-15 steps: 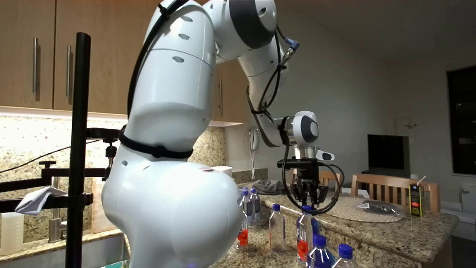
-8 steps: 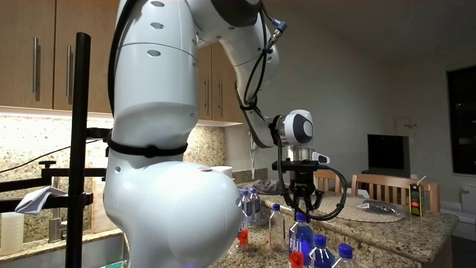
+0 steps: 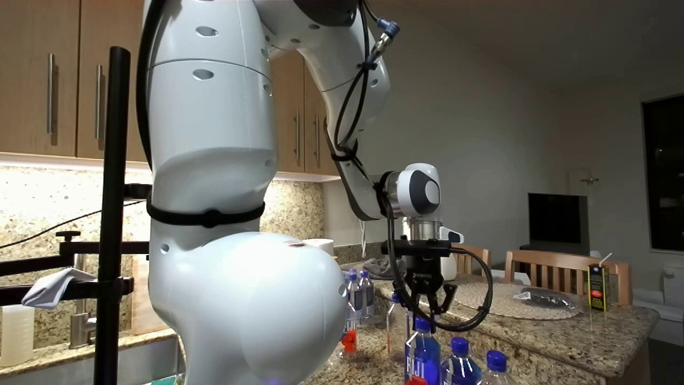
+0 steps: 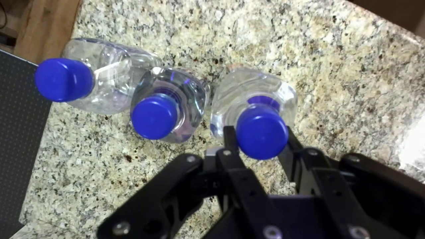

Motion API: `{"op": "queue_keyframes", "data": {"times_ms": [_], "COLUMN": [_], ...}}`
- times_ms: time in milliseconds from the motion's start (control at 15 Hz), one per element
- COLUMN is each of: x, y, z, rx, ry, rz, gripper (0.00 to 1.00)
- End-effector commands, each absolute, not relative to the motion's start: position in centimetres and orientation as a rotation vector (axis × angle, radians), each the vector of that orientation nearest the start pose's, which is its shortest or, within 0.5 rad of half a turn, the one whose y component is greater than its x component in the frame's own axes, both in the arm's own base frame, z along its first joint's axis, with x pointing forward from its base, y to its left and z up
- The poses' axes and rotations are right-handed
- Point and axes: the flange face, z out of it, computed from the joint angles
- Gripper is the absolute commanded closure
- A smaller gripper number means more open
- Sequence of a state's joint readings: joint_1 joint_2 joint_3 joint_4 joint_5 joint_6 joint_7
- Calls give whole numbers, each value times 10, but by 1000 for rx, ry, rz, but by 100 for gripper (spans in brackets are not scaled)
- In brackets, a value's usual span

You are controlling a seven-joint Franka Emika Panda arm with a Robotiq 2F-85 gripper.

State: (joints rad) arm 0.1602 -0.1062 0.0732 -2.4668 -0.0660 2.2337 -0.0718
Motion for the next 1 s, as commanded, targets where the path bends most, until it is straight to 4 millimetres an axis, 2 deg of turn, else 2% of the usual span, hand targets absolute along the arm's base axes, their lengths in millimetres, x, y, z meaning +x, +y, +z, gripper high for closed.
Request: {"op": "queue_keyframes", "data": {"times_ms": [0, 933], "x": [436, 452], "y": [103, 102], "z": [330, 320], "rx": [-3132, -3142], "ry": [-595, -597], "rz": [127, 141], "gripper": [85, 85]}}
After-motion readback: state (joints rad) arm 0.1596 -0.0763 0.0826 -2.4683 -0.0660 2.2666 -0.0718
